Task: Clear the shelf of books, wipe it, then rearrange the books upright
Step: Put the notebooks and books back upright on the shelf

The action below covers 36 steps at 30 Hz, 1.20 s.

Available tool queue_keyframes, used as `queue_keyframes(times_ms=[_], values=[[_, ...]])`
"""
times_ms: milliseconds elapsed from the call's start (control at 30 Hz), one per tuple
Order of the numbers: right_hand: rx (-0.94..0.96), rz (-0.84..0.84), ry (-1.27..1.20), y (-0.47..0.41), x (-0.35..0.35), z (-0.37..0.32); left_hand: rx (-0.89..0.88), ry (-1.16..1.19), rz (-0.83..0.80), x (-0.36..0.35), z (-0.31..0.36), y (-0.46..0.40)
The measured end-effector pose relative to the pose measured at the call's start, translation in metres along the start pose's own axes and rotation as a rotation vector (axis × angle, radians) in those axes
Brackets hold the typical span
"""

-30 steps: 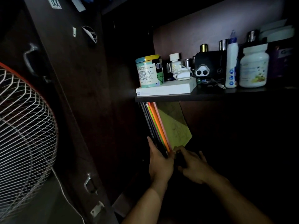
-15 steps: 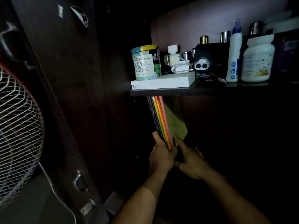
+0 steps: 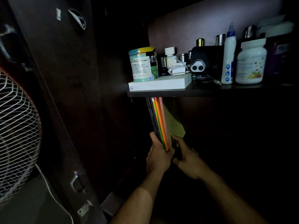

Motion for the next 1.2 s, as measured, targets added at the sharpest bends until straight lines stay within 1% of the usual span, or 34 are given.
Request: queue_keyframes(times_ms=[200,433,533,633,700,800,833,867,900,967,1033,1100,1133,1200], values=[[-0.03,0.002,0.018,-0.002,-0.001,0.005,0.007,0.162,0.031,0.003,-0.004,-0.002],[-0.023,0.039,0.039,-0.005,-0.002,0.01,0.042,0.222,0.055,0.005,-0.006,-0.004],[-0.017,0.096,-0.026,0.003,0.001,0.01,0.02,0.254,0.073,0.01,-0.004,-0.002],[-0.038,0.194,-0.08,0.03,0.009,0.003,0.016,0.271,0.12,0.016,0.0,0.008],[-0.077,0.249,-0.094,0.055,0.013,-0.004,0.02,0.255,0.115,0.02,0.003,0.021],[-0.12,0.285,-0.083,0.096,0.014,-0.012,-0.068,0.11,0.108,0.022,0.013,0.049],[-0.132,0.295,-0.085,0.109,0.014,-0.016,-0.107,0.064,0.077,0.022,0.015,0.06],[-0.152,0.311,-0.094,0.127,0.014,-0.02,-0.145,0.037,-0.005,0.019,0.018,0.074],[-0.171,0.329,-0.103,0.146,0.015,-0.026,-0.177,0.026,-0.116,0.015,0.022,0.091],[-0.206,0.375,-0.124,0.184,0.016,-0.039,-0.24,-0.003,-0.394,0.006,0.032,0.129],[-0.235,0.42,-0.109,0.224,0.015,-0.05,-0.313,-0.084,-0.656,-0.001,0.049,0.175],[-0.291,0.421,-0.065,0.262,0.012,-0.057,-0.361,-0.161,-0.8,-0.007,0.071,0.222],[-0.342,0.418,-0.035,0.288,0.013,-0.061,-0.375,-0.163,-0.869,-0.01,0.084,0.249],[-0.429,0.428,0.005,0.343,0.021,-0.069,-0.379,-0.094,-0.997,-0.014,0.108,0.298]])
Point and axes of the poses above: each hand's wrist, its own y-axis away from the middle knuckle, its own x-axis out of the back of the hand, z = x × y, the point moved 3 cm from there along -y, towards the middle knuckle, and after that the axes turned 5 degrees about -z, right-handed, at the moved point
